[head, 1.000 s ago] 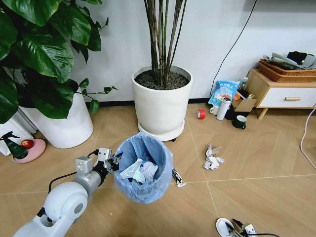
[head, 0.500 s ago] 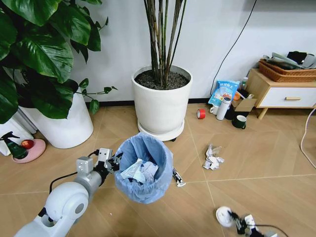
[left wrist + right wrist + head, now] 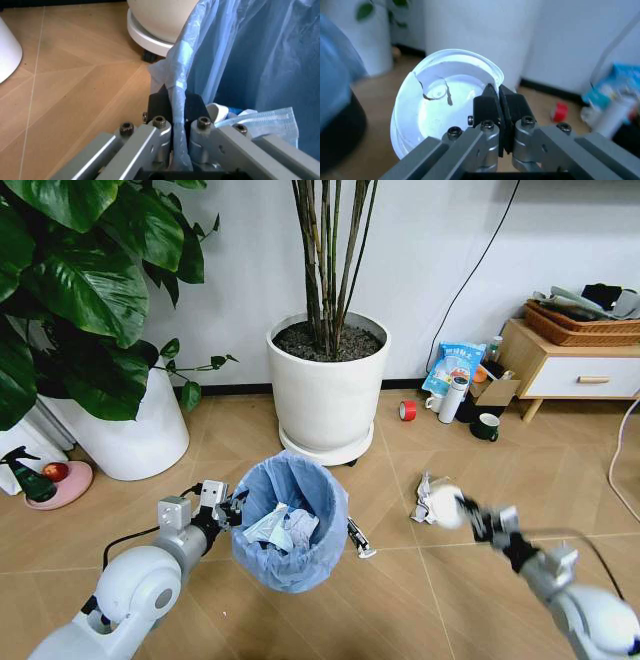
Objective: Pick up the trash bin and place the garbage on the floor into it.
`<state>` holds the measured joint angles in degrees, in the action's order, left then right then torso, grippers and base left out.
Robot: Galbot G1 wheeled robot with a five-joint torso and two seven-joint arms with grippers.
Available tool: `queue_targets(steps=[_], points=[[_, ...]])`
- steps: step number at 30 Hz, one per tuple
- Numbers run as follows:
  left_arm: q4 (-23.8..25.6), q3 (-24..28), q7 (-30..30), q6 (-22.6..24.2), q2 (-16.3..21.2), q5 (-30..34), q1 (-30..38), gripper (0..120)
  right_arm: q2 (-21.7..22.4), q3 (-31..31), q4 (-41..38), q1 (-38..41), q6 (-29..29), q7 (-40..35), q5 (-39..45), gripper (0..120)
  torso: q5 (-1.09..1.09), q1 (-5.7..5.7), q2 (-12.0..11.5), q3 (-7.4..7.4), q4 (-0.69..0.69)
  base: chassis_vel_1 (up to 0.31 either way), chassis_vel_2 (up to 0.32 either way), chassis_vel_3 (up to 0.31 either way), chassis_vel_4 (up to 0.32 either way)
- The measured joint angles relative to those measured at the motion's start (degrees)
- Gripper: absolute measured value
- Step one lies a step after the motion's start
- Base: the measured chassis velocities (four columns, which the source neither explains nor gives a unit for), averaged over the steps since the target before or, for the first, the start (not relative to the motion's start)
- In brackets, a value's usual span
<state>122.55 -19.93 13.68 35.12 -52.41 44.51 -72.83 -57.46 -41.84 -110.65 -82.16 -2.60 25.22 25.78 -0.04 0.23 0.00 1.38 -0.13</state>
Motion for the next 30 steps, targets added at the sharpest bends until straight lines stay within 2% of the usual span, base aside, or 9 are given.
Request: queue_targets(steps=[5, 9, 10, 12, 15, 18, 19, 22, 30], points=[[-1.20, 0.48, 0.00, 0.33, 0.27, 0.34, 1.29, 0, 3.87, 3.92, -4.27, 3.71, -3.40, -2.75, 4.08, 0, -0.02, 0.00, 0.00, 0.00, 0.01, 0.000, 0.000, 0.000, 0.000], [-4.07, 3.69, 0.43, 1.19, 2.92, 1.73, 5.92, 0, 9.77, 16.05, -7.61, 15.82, -6.27, -7.15, 11.18, 0, -0.02, 0.00, 0.00, 0.00, 0.02, 0.000, 0.000, 0.000, 0.000], [-4.07, 3.69, 0.43, 1.19, 2.92, 1.73, 5.92, 0, 9.77, 16.05, -7.61, 15.82, -6.27, -7.15, 11.18, 0, -0.02, 0.00, 0.00, 0.00, 0.02, 0.000, 0.000, 0.000, 0.000], [-4.98, 5.12, 0.78, 1.57, 3.81, 2.46, 7.82, 0, 10.49, 21.35, -6.80, 21.10, -6.40, -7.62, 12.59, 0, -0.02, 0.00, 0.00, 0.00, 0.01, 0.000, 0.000, 0.000, 0.000], [-6.01, 6.93, 1.38, 1.88, 4.44, 3.64, 10.10, 0, 10.46, 27.25, -5.09, 26.01, -6.41, -7.86, 13.44, 0, -0.01, 0.00, -0.01, 0.00, 0.01, 0.000, 0.000, 0.000, 0.000], [-7.70, 9.53, 2.57, 2.63, 4.57, 5.13, 13.55, 0, 9.43, 36.42, -2.28, 32.82, -6.38, -7.90, 13.75, 0, -0.02, 0.00, 0.00, 0.00, 0.00, 0.000, 0.000, 0.000, 0.000], [-7.70, 9.53, 2.57, 2.63, 4.57, 5.13, 13.55, 0, 9.43, 36.42, -2.28, 32.82, -6.38, -7.90, 13.75, 0, -0.02, 0.00, 0.00, 0.00, 0.00, 0.000, 0.000, 0.000, 0.000], [-9.29, 11.66, 3.41, 3.02, 4.19, 6.37, 16.56, 0, 7.61, 44.00, 0.15, 38.31, -6.20, -7.69, 13.08, 0, -0.02, 0.00, -0.01, 0.00, 0.00, 0.000, 0.000, 0.000, 0.000], [-10.70, 12.04, 3.67, 3.09, 3.62, 6.96, 17.81, 0, 4.81, 50.87, 3.38, 43.09, -7.83, -4.39, 8.11, 2, -0.01, 0.00, -0.01, 0.00, 0.01, 0.000, 0.000, 0.000, 0.000]])
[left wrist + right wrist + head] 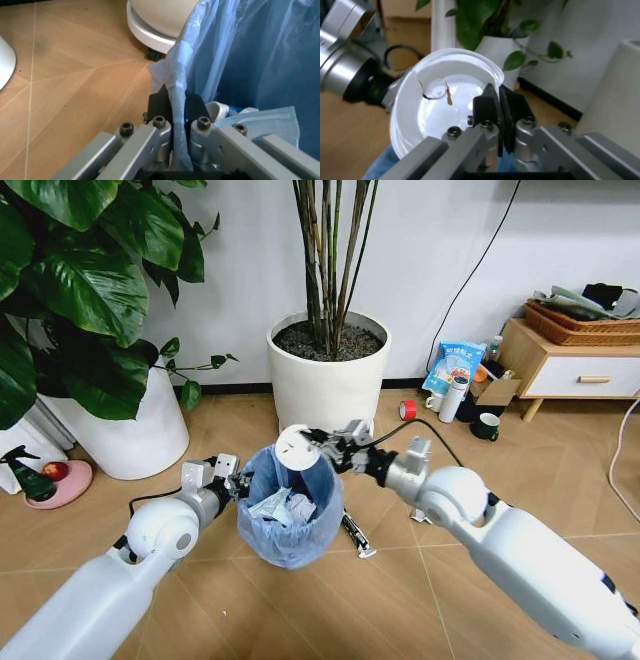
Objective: Pick up the trash bin and place the garbage on the floor into it.
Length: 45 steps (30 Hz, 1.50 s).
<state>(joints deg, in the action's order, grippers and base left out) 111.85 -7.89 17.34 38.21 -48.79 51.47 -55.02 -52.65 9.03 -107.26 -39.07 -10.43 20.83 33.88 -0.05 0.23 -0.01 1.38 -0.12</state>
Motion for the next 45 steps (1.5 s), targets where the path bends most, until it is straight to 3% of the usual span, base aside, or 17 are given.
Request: queue_targets(steps=[19, 23, 24, 27, 33, 35, 38, 45], points=[[0.07, -1.30, -1.16, -0.81, -0.30, -0.61, -0.70, 0, -1.36, 1.00, 1.01, -1.01, 0.31, -1.49, -0.77, 68, 0.01, -0.01, 0.00, 0.00, -0.01, 0.000, 0.000, 0.000, 0.000], [0.28, -3.19, -1.46, -0.85, -0.29, -0.94, -1.92, 0, -1.10, -5.16, 0.54, -3.85, -0.19, -6.07, -0.46, 88, 0.01, -0.01, 0.00, -0.01, 0.01, 0.000, 0.000, 0.000, 0.000], [0.28, -3.19, -1.46, -0.85, -0.29, -0.94, -1.92, 0, -1.10, -5.16, 0.54, -3.85, -0.19, -6.07, -0.46, 88, 0.01, -0.01, 0.00, -0.01, 0.01, 0.000, 0.000, 0.000, 0.000], [0.32, -4.97, -2.41, -1.02, -0.07, -1.47, -2.98, 0, -0.48, -13.62, 0.53, -9.18, -2.91, -8.85, -1.23, 98, 0.02, -0.01, 0.00, -0.01, -0.01, 0.000, 0.000, 0.000, 0.000], [0.41, -6.23, -4.36, -1.83, 0.74, -2.01, -3.79, 0, 0.95, -19.96, 3.35, -13.89, -3.78, -8.61, -2.18, 100, 0.01, -0.01, 0.01, -0.01, -0.03, 0.000, 0.000, 0.000, 0.000], [0.80, -6.49, -4.54, -1.91, 1.21, -2.05, -4.05, 0, 0.88, -21.86, 8.78, -16.09, -2.85, -7.12, -4.06, 100, 0.00, -0.01, 0.01, -0.02, -0.01, 0.000, 0.000, 0.000, 0.000], [1.40, -6.48, -4.18, -1.91, 1.56, -1.95, -4.29, 0, -1.40, -21.42, 17.20, -17.71, -0.64, -5.28, -8.06, 100, 0.05, -0.01, 0.00, -0.01, -0.02, 0.000, 0.000, 0.000, 0.000], [2.51, -6.54, -3.16, -1.91, 2.11, -1.79, -5.44, 0, -7.60, -17.57, 28.42, -17.92, 3.13, -4.30, -12.90, 100, 0.00, -0.01, 0.01, -0.01, -0.01, 0.000, 0.000, 0.000, 0.000]])
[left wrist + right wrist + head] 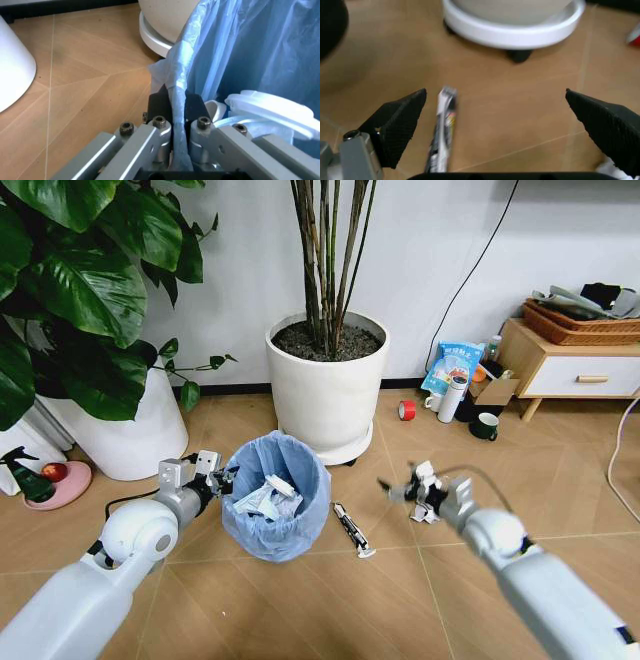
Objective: Pick up the trash bin and place the garbage on the floor into it.
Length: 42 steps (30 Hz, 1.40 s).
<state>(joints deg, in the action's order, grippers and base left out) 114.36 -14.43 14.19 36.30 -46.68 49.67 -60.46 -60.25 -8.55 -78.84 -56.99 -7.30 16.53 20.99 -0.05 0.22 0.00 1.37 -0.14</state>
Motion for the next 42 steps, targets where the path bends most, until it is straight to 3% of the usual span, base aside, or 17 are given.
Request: queue_targets(steps=[2, 5, 9, 23, 31, 42], points=[[0.38, -0.31, 0.24, -0.04, 0.28, 0.12, -0.69, 0, -4.04, 1.34, 4.88, 0.91, 1.84, 0.29, -2.29, 100, -0.01, 0.00, 0.00, 0.01, 0.01, 0.000, 0.000, 0.000, 0.000], [0.58, -0.45, 0.30, -0.08, 0.40, 0.21, -0.93, 0, -6.12, 1.90, 7.12, 1.49, 2.60, 0.42, -3.00, 100, 0.01, 0.00, 0.00, 0.00, 0.01, 0.000, 0.000, 0.000, 0.000], [1.44, -0.51, 1.04, -0.12, 1.25, 1.02, -1.40, 0, -14.21, 2.98, 18.84, 5.07, 5.38, 0.52, -7.62, 100, -0.01, 0.00, 0.00, 0.01, 0.03, 0.000, 0.000, 0.000, 0.000], [2.60, -0.85, 1.08, -0.27, 2.55, 1.46, -2.41, 0, -20.36, -1.12, 34.75, 11.87, 8.97, 0.88, -13.92, 100, 0.00, 0.00, 0.00, 0.01, 0.01, 0.000, 0.000, 0.000, 0.000], [2.74, -0.65, 1.04, -0.34, 2.57, 1.54, -2.23, 0, -22.29, -3.21, 39.04, 14.33, 9.48, 1.17, -16.37, 97, 0.00, 0.01, 0.00, 0.01, 0.01, 0.000, 0.000, 0.000, 0.000], [3.33, -0.91, 0.99, -0.60, 2.71, 1.54, -2.52, 0, -24.39, -6.01, 44.00, 16.55, 10.57, 1.77, -22.10, 72, 0.01, 0.00, 0.00, 0.01, 0.00, 0.000, 0.000, 0.000, 0.000]])
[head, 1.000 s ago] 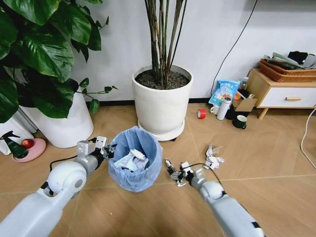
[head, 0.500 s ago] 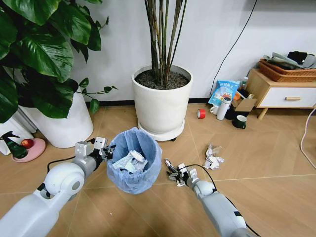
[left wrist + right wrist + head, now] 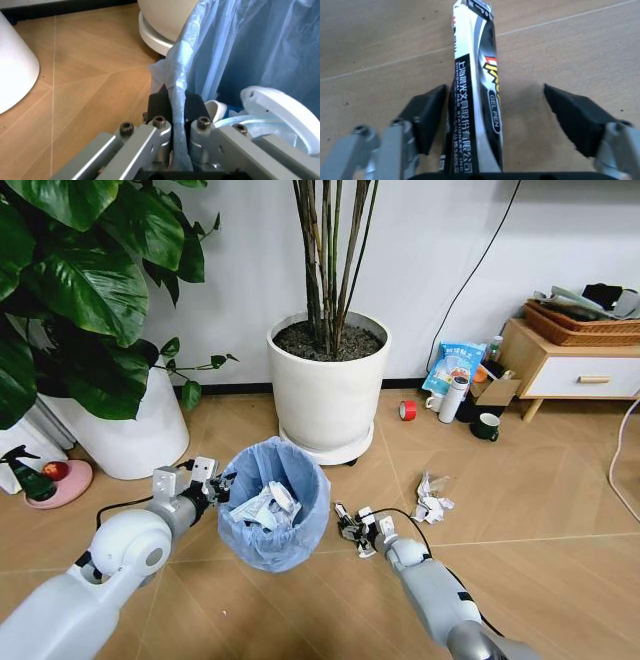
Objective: Pick up the trash bin and place the garbage on the floor into it.
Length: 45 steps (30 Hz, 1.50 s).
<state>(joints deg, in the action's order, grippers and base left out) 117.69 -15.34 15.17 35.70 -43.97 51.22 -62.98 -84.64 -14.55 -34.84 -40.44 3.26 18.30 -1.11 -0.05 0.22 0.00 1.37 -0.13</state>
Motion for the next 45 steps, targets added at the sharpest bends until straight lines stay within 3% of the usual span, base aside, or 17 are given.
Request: queue_targets(steps=[2, 5, 12, 16, 20, 23, 37, 41, 42, 45], points=[[0.05, 0.00, 0.00, 0.00, 0.00, 0.00, 0.02, 0, -0.18, -0.15, 0.19, 0.09, 0.00, 0.01, -0.15, 67, 0.00, 0.00, 0.00, 0.00, 0.00, 0.000, 0.000, 0.000, 0.000], [0.15, 0.00, -0.04, -0.01, 0.00, 0.01, 0.03, 0, -0.84, -1.26, 1.17, 0.56, 0.20, -0.11, -1.94, 50, 0.00, 0.00, 0.00, 0.00, 0.01, 0.000, 0.000, 0.000, 0.000], [0.43, -0.05, -0.05, -0.03, 0.01, 0.01, 0.00, 0, -1.58, -2.82, 2.77, 1.16, 0.93, -0.10, -4.29, 32, 0.01, 0.00, 0.01, -0.01, 0.01, 0.000, 0.000, 0.000, 0.000], [0.59, -0.19, -0.05, -0.03, 0.05, 0.01, -0.11, 0, -1.54, -3.46, 2.93, 1.17, 1.04, -0.33, -4.91, 12, 0.00, 0.00, 0.00, -0.01, 0.01, 0.000, 0.000, 0.000, 0.000], [0.78, -0.23, -0.02, -0.04, -0.10, -0.04, -0.31, 0, -1.31, -3.74, 2.28, 0.62, 1.35, -0.64, -4.50, 4, 0.01, 0.00, 0.00, -0.01, 0.01, 0.000, 0.000, 0.000, 0.000], [0.90, -0.27, 0.09, -0.04, -0.14, -0.09, -0.45, 0, -0.93, -3.81, 1.10, -0.15, 1.37, -0.94, -3.60, 4, 0.00, 0.00, 0.00, 0.00, 0.01, 0.000, 0.000, 0.000, 0.000], [1.53, -0.28, 1.55, 0.39, 0.40, -0.31, -1.09, 0, 8.24, -1.74, -28.06, -7.86, 0.29, -2.47, 10.67, 4, 0.01, 0.01, 0.00, 0.01, 0.00, 0.000, 0.000, 0.000, 0.000], [0.59, 0.62, 2.47, 0.95, 0.20, -0.36, -0.62, 0, 13.80, -0.16, -47.28, -10.44, -2.14, -3.31, 20.54, 3, -0.01, 0.00, 0.00, 0.00, 0.00, 0.000, 0.000, 0.000, 0.000], [0.59, 0.62, 2.47, 0.95, 0.20, -0.36, -0.62, 0, 13.80, -0.16, -47.28, -10.44, -2.14, -3.31, 20.54, 3, -0.01, 0.00, 0.00, 0.00, 0.00, 0.000, 0.000, 0.000, 0.000], [0.17, 1.63, 2.76, 1.25, 0.03, -0.25, -0.08, 0, 17.61, 2.84, -58.08, -9.72, -5.27, -5.52, 28.01, 3, -0.01, 0.00, 0.00, 0.00, -0.01, 0.000, 0.000, 0.000, 0.000]])
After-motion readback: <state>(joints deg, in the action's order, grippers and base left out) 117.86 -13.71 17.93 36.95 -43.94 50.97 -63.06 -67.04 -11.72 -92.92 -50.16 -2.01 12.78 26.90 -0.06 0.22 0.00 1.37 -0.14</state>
